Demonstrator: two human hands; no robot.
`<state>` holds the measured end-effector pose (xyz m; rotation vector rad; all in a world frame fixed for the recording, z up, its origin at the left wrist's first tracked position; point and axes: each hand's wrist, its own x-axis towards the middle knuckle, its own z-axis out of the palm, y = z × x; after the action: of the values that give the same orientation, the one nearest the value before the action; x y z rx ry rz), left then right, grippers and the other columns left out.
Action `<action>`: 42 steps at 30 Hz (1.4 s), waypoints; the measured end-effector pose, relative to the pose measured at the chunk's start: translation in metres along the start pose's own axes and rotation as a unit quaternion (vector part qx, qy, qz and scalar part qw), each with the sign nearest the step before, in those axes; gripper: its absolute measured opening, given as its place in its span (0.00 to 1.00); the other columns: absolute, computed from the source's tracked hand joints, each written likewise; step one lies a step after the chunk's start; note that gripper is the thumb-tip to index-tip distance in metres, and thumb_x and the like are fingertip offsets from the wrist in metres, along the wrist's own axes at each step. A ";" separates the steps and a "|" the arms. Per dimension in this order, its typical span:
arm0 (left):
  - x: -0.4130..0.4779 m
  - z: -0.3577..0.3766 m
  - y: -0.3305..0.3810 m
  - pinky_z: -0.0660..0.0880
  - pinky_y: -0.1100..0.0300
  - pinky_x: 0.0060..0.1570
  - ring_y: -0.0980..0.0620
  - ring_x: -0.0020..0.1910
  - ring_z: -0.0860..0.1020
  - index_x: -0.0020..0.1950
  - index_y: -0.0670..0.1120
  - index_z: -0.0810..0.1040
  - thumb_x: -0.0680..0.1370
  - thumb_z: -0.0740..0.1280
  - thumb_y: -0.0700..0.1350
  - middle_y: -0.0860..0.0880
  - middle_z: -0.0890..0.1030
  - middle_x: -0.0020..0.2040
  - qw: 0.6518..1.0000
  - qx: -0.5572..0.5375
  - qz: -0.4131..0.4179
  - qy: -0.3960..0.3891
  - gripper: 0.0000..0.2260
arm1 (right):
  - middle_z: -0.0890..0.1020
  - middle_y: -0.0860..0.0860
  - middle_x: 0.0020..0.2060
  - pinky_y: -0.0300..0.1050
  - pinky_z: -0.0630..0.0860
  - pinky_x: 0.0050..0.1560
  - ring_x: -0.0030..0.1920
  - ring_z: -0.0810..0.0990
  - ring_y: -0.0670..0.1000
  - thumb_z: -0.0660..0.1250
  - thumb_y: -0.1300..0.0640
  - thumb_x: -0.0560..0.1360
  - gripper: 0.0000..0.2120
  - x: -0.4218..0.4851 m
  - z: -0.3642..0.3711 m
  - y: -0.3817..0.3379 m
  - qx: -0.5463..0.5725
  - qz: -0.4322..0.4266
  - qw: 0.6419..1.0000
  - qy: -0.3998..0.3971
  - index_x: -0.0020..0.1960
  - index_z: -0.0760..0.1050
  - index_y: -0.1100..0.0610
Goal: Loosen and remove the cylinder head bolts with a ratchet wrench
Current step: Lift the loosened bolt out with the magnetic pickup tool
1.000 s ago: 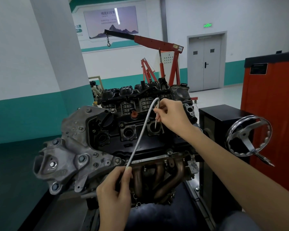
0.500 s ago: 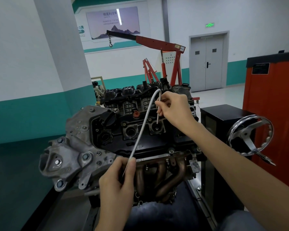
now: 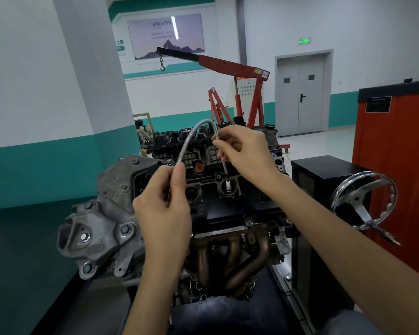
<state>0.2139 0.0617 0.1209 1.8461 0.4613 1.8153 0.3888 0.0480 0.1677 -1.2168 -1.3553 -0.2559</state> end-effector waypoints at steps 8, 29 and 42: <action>0.026 -0.021 -0.010 0.58 0.60 0.30 0.55 0.30 0.61 0.33 0.53 0.70 0.82 0.61 0.51 0.54 0.65 0.28 0.998 -0.014 -0.025 0.055 0.16 | 0.78 0.53 0.53 0.34 0.76 0.48 0.49 0.79 0.48 0.69 0.63 0.74 0.18 -0.028 -0.001 0.081 -0.139 0.103 0.979 -0.113 0.62 0.74 0.59; 0.087 -0.101 -0.047 0.59 0.67 0.20 0.59 0.20 0.61 0.37 0.49 0.71 0.82 0.61 0.52 0.56 0.66 0.21 0.916 -0.213 -0.248 0.234 0.14 | 0.74 0.53 0.32 0.41 0.66 0.25 0.28 0.70 0.49 0.54 0.56 0.82 0.09 -0.042 -0.048 0.102 -0.225 0.221 0.947 0.068 0.54 0.69 0.60; 0.037 -0.003 -0.039 0.64 0.63 0.29 0.54 0.28 0.65 0.38 0.42 0.70 0.84 0.56 0.42 0.48 0.67 0.30 0.939 -0.234 -0.248 -0.043 0.15 | 0.67 0.48 0.28 0.41 0.63 0.28 0.26 0.63 0.46 0.54 0.63 0.81 0.07 -0.091 0.064 -0.024 0.304 0.212 0.918 -0.144 0.56 0.67 0.56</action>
<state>0.2172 0.1149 0.1286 1.3275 0.3772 1.3496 0.3064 0.0428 0.0897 -0.9946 -1.2401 0.6362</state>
